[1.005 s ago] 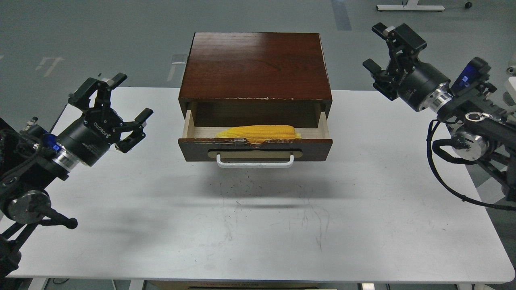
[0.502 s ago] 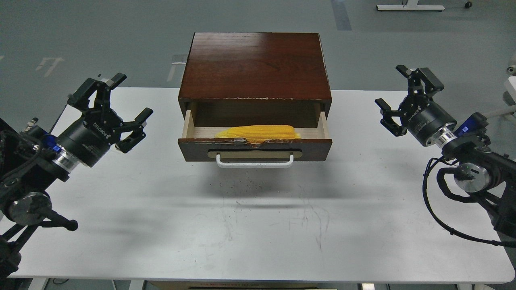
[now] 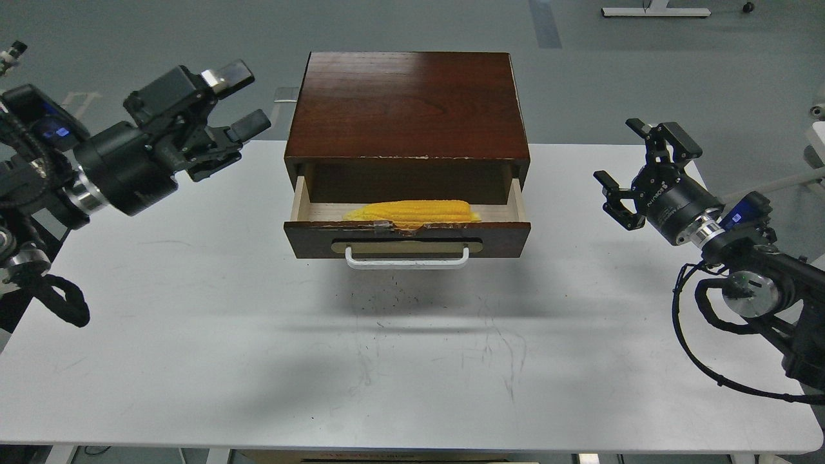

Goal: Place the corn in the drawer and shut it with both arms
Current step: 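Bring the left gripper to the front of the drawer handle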

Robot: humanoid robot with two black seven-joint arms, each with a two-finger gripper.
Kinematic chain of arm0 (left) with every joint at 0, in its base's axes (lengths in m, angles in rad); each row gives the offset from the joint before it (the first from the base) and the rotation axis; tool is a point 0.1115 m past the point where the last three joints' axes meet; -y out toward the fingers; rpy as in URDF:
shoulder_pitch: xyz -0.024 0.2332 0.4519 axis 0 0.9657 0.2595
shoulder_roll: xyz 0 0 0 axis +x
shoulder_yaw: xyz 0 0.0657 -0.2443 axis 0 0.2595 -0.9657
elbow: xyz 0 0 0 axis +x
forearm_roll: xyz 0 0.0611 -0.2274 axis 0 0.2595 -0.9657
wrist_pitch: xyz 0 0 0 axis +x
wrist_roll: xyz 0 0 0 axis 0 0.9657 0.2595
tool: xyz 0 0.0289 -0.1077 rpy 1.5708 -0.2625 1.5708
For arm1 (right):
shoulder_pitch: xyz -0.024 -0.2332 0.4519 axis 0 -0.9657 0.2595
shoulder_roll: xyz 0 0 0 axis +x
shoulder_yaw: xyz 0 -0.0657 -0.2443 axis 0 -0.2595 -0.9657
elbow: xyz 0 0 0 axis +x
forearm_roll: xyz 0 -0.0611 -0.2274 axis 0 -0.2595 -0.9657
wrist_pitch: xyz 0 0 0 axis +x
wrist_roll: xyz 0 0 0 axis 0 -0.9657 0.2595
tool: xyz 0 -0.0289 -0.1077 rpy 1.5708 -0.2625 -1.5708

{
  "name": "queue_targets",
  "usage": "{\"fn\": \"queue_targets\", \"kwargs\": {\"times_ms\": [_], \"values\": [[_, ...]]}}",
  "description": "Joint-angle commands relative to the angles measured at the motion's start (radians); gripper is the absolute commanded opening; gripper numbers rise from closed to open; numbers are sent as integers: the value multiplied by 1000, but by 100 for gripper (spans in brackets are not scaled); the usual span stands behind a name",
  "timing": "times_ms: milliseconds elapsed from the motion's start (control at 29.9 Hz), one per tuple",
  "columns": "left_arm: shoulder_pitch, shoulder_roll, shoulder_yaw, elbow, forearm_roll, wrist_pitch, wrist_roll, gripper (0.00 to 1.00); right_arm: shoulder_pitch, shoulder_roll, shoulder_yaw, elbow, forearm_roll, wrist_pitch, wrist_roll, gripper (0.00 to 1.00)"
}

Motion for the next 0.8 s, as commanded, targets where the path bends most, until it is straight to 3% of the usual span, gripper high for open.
{"fn": "queue_targets", "kwargs": {"times_ms": [0, 268, 402, 469, 536, 603, 636, 670, 770], "values": [[-19, -52, 11, -73, 221, 0, 0, 99, 0, 0, -2, 0, -1, -1, 0, 100], [-34, -206, 208, -101, 565, 0, 6, 93, 0, -14, -9, -2, -4, 0, 0, 100], [-33, -264, 258, -101, 608, 0, 9, 82, -4, -17, -13, -2, -10, 2, 0, 100], [-33, -275, 282, -101, 616, 0, 18, 66, -9, -18, -13, -3, -10, 2, 0, 100], [-21, -283, 311, -98, 633, 0, 38, 40, -11, -18, -13, -3, -11, 2, 0, 100], [-14, -284, 327, -93, 636, 0, 47, 28, -9, -18, -13, -3, -11, 2, 0, 100], [-4, -283, 348, -90, 634, 0, 53, 11, -11, -18, -13, -3, -11, 2, 0, 100], [2, -281, 359, -88, 634, 0, 59, 3, -11, -18, -13, -3, -11, 2, 0, 100], [41, -278, 379, -85, 615, 0, 101, 0, -12, -18, -14, -2, -13, 2, 0, 100]]}}
